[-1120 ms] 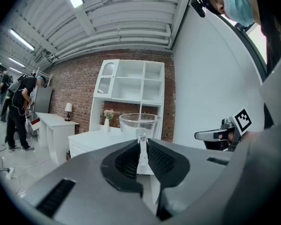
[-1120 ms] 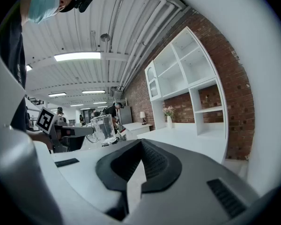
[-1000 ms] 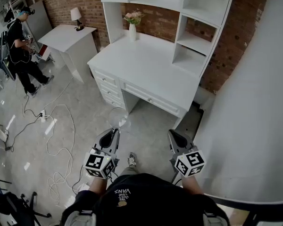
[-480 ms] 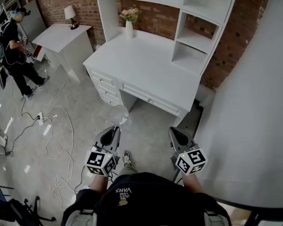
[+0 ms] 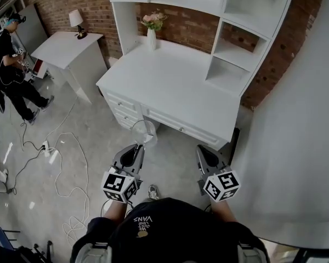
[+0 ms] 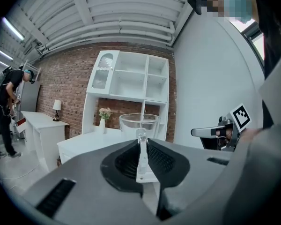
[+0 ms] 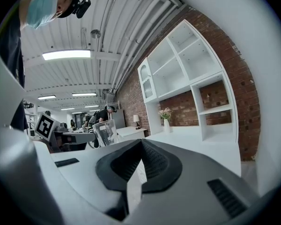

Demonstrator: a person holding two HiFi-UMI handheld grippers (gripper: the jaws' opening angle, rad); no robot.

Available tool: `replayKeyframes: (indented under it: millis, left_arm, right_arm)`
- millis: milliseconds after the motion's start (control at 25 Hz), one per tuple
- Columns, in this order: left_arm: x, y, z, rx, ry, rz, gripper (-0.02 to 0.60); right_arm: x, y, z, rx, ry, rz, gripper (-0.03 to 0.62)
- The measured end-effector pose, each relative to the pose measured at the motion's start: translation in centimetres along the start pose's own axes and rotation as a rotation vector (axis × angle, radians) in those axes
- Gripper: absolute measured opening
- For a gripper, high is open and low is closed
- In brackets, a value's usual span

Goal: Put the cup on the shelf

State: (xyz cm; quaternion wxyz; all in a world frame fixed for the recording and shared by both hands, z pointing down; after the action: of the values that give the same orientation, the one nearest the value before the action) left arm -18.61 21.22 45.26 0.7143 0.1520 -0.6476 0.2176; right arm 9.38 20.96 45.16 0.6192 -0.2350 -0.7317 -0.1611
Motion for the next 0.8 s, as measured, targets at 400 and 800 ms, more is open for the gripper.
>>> replayKeyframes:
  millis: [400,800]
  left_arm:
    - [-1.0,-2.8,8.6,0.074,-0.029,0.019,0.032]
    - [-0.7,-5.5,11.6,0.103,-0.010,0.025,0.032]
  right_arm:
    - [0.4,-7.5,2.5,0.068,-0.015,-0.026,-0.005]
    - [1.4,-10.5,1.8,0.097,-0.037,0.002,-0.005]
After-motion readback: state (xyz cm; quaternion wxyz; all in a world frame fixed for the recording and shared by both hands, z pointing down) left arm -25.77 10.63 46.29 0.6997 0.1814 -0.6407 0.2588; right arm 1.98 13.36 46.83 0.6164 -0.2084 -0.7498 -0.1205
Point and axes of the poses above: the fingertips, and each gripper's own axes: y backward along the fingers, z to its left, x out of its underside, the point moved 8 cm from there along y, backward along the fingers, and after that the axes turned 4 degrees about -z, right-handed, at the moved point
